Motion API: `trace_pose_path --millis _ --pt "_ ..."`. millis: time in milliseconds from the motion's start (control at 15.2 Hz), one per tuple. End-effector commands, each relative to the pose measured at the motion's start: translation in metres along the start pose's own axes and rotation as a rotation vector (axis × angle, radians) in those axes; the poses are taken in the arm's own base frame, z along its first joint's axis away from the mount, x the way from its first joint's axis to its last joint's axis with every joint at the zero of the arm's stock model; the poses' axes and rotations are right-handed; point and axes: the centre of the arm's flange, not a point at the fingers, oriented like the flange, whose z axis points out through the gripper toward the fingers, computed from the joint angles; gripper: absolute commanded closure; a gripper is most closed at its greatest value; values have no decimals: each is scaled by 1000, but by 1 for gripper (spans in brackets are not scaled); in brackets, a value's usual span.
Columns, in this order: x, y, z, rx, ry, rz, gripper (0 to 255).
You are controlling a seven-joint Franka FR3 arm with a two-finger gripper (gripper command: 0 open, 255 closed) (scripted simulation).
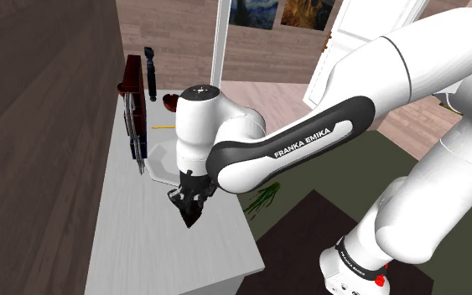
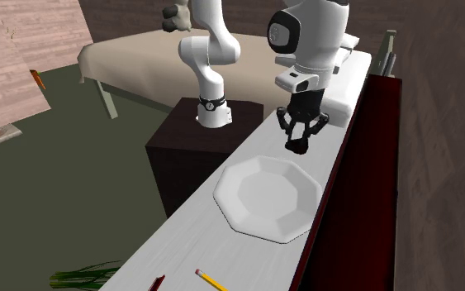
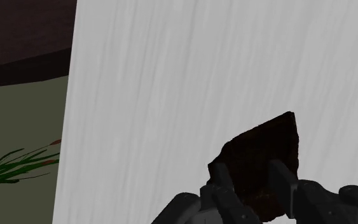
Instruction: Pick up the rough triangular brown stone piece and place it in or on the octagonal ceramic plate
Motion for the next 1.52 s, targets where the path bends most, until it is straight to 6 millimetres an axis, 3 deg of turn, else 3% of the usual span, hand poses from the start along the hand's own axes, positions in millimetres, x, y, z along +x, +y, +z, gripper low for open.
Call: trace_pose_path --millis 0,462,528,726,1188,1452 --pt "0 0 0 0 0 0 255" --pt "0 0 0 0 0 0 255" --pt "0 0 0 0 0 0 0" --pt "-10 -7 -19 13 -70 -2 0" --pt "-13 -7 21 13 -70 -2 0" --pt "-13 -7 21 13 -70 -2 0"
